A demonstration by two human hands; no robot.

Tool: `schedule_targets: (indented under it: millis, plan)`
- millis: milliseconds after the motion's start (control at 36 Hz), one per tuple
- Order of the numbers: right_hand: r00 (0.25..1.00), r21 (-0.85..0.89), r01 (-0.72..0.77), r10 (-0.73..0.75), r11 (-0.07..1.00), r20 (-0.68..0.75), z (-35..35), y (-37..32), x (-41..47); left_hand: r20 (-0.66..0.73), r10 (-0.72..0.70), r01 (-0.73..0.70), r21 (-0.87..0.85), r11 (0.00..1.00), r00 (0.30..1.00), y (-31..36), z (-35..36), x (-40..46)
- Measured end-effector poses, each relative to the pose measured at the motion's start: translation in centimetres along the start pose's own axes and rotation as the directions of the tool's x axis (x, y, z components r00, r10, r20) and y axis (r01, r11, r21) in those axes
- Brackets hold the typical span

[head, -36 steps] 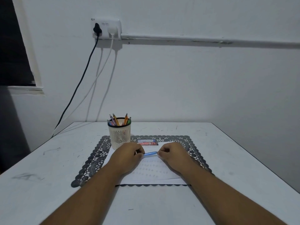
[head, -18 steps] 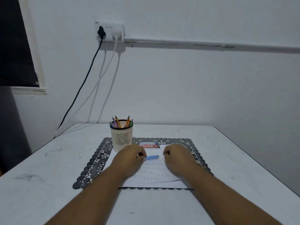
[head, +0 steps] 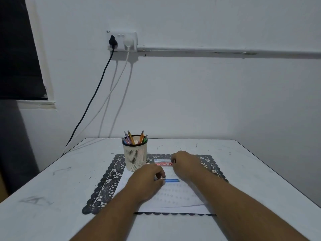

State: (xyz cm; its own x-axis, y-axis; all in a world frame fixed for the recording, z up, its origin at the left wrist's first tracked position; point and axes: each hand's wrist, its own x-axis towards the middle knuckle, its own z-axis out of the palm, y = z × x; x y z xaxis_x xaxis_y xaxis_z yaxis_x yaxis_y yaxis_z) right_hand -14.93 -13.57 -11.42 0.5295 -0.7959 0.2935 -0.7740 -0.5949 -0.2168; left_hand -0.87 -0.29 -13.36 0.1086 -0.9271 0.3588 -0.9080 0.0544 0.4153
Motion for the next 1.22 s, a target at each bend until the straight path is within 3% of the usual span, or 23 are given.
schedule_targets:
  millis: [194, 389, 528, 639, 778, 917, 972, 1056, 1222]
  plan:
    - [0.998, 0.097, -0.044, 0.049, 0.994, -0.050, 0.3, 0.2, 1.8, -0.004, -0.019, 0.019, -0.055, 0.998, 1.000, 0.0, -0.1, 0.0]
    - [0.993, 0.014, -0.012, 0.010, 1.000, 0.118, 1.4, 0.1, 5.0, -0.040, -0.022, 0.020, -0.054, 0.998, 0.999, 0.3, 0.1, 0.0]
    - [0.984, 0.064, -0.030, 0.018, 0.998, 0.175, 0.8, -0.4, 5.3, -0.037, -0.018, 0.016, -0.059, 0.998, 0.999, 0.0, 0.1, 0.0]
    - [0.994, 0.125, -0.034, 0.020, 0.992, 0.107, 0.8, 0.3, 4.8, -0.056, -0.010, 0.005, -0.079, 0.997, 0.998, 0.1, 0.1, 0.1]
    - [0.998, 0.407, -0.052, 0.033, 0.912, 0.053, 0.1, 0.4, 3.4, -0.152, -0.002, -0.006, -0.052, 0.999, 0.988, 0.3, 0.2, -0.1]
    - [0.997, 0.510, 0.067, -0.035, 0.857, -0.072, -0.8, 0.4, -0.1, -0.297, 0.088, -0.082, 0.031, 0.996, 0.951, 0.1, -0.4, 0.2]
    - [0.995, 0.615, 0.090, -0.053, 0.783, -0.079, -0.7, 0.1, -2.0, -0.324, 0.101, -0.084, 0.065, 0.994, 0.941, 0.3, -0.7, 0.4]
    - [0.996, 0.868, 0.016, -0.083, 0.496, 0.029, 0.1, 0.1, -4.2, -0.315, 0.106, -0.074, 0.109, 0.991, 0.943, 0.6, -0.6, 0.4]
    - [0.997, 0.979, -0.040, -0.058, 0.200, 0.052, 0.1, 0.1, -4.5, -0.285, 0.163, -0.096, 0.234, 0.968, 0.945, 1.1, -0.5, 0.0]
